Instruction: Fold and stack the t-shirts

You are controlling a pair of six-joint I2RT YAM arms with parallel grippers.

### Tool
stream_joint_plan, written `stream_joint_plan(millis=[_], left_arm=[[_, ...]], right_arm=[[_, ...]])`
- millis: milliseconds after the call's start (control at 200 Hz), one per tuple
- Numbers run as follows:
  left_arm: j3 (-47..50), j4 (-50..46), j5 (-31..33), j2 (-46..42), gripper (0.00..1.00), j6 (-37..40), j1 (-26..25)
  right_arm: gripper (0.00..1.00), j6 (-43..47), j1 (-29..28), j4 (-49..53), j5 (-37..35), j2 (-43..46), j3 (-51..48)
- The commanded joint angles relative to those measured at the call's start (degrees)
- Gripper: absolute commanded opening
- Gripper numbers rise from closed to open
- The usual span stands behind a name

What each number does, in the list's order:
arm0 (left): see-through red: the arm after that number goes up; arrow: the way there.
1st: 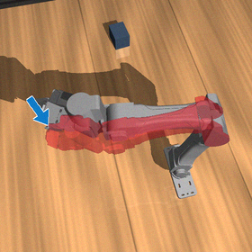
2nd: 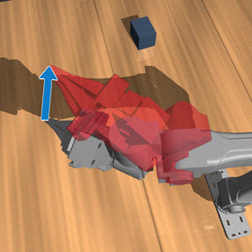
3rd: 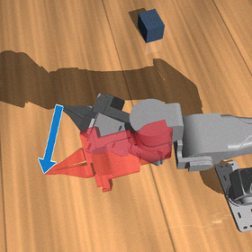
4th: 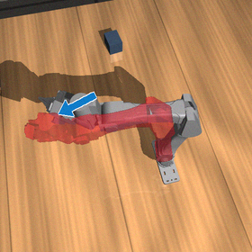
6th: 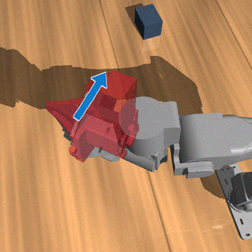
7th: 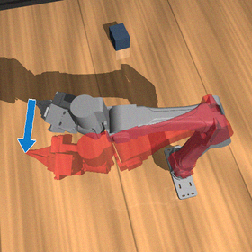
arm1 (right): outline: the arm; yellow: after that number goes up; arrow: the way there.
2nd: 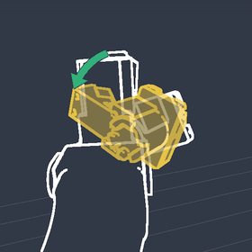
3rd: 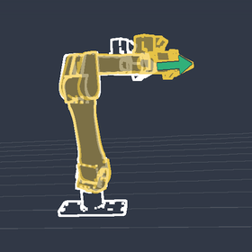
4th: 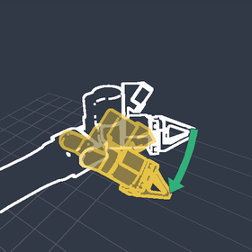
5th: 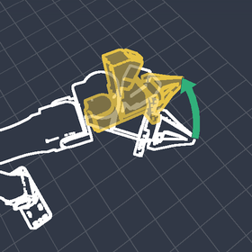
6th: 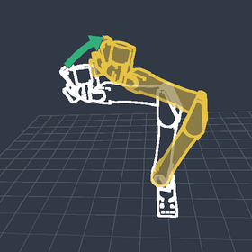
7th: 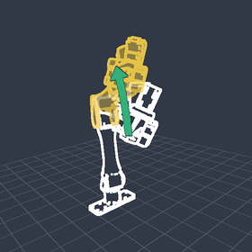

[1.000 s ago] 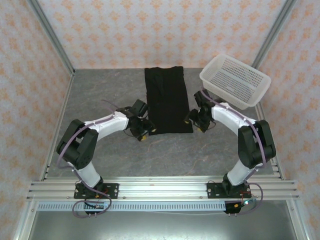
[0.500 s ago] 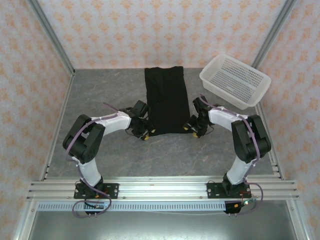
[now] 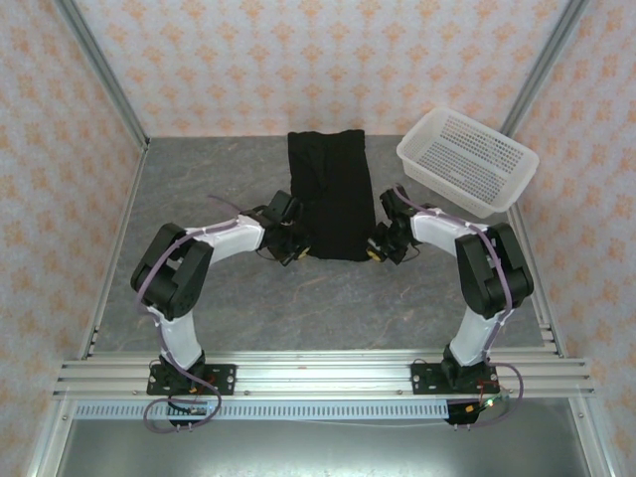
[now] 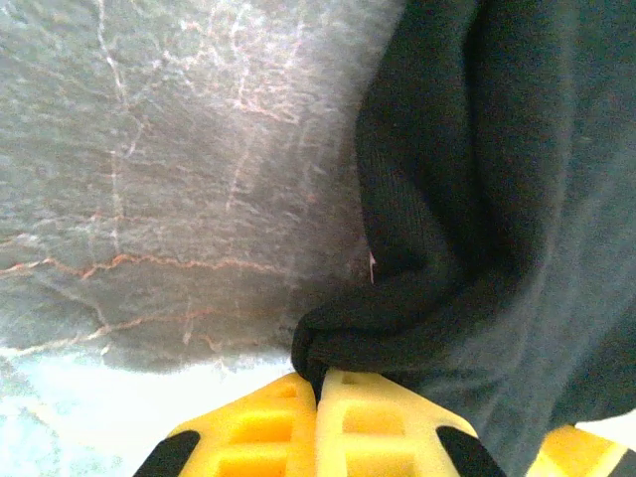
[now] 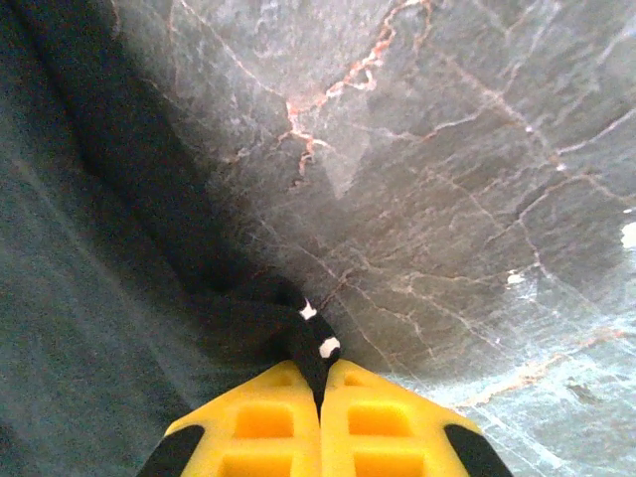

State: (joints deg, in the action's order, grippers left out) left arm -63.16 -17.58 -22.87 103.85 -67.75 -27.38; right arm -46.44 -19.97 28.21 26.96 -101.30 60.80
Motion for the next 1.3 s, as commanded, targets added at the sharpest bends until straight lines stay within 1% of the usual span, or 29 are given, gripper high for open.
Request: stream_joint_plan(millis=[0, 210, 360, 460, 595, 706, 741, 821, 896, 1001, 1066, 1171, 1296], left_arm=[[0.18, -2.92, 2.75, -6.52, 0.0, 3.54, 0.22], [0.82, -10.46, -0.64, -11.3, 0.0, 9.42, -0.26], [4.77, -14.17, -3.38, -13.76, 0.0, 13.28, -2.44], [9.19, -16.09, -4.45, -17.34, 0.0, 14.17, -5.07], [15.29, -20.64, -5.27, -25.55, 0.0, 15.0, -9.25], [19.34, -22.35, -8.5, -33.22, 0.0, 14.92, -12.29], [19.85, -23.15, -9.4, -35.75, 0.0, 14.83, -13.01], [19.73, -24.67, -10.9, -41.26, 0.0, 14.05, -14.2], [18.6, -24.77, -12.19, -45.47, 0.0, 12.73, -15.09], [16.91, -26.78, -10.88, -49.45, 0.0, 11.08, -15.43], [16.84, -24.94, -10.19, -51.57, 0.0, 8.85, -15.43], [14.74, -22.25, -7.8, -52.21, 0.0, 6.02, -15.4], [8.17, -24.59, -1.55, -49.99, 0.0, 6.3, -15.05]], right_arm=[[0.0, -1.97, -0.63, 1.2, -2.43, 5.19, 1.49], [0.0, -1.94, -1.61, 6.76, -2.15, 10.39, 1.12], [0.0, -2.11, -4.22, 8.6, -0.79, 14.07, -4.2], [0.0, -2.97, -7.28, 11.03, -0.51, 18.29, -8.95], [0.0, -4.7, -12.79, 16.45, -0.06, 26.0, -15.21], [0.0, -7.29, -17.3, 21.98, 1.3, 33.11, -17.92], [0.0, -8.5, -18.31, 23.67, 1.72, 36.68, -17.91], [0.0, -11.09, -19.48, 27.29, 2.8, 41.79, -16.32], [0.0, -12.67, -19.67, 30.58, 3.03, 44.59, -13.44], [0.0, -13.49, -19.67, 33.5, 3.57, 45.18, -9.14], [0.0, -13.85, -19.67, 34.17, 3.61, 44.8, -6.58], [0.0, -14.46, -19.67, 34.16, 2.13, 43.36, -1.7], [0.0, -13.07, -18.98, 35.66, -0.82, 39.82, 5.0]])
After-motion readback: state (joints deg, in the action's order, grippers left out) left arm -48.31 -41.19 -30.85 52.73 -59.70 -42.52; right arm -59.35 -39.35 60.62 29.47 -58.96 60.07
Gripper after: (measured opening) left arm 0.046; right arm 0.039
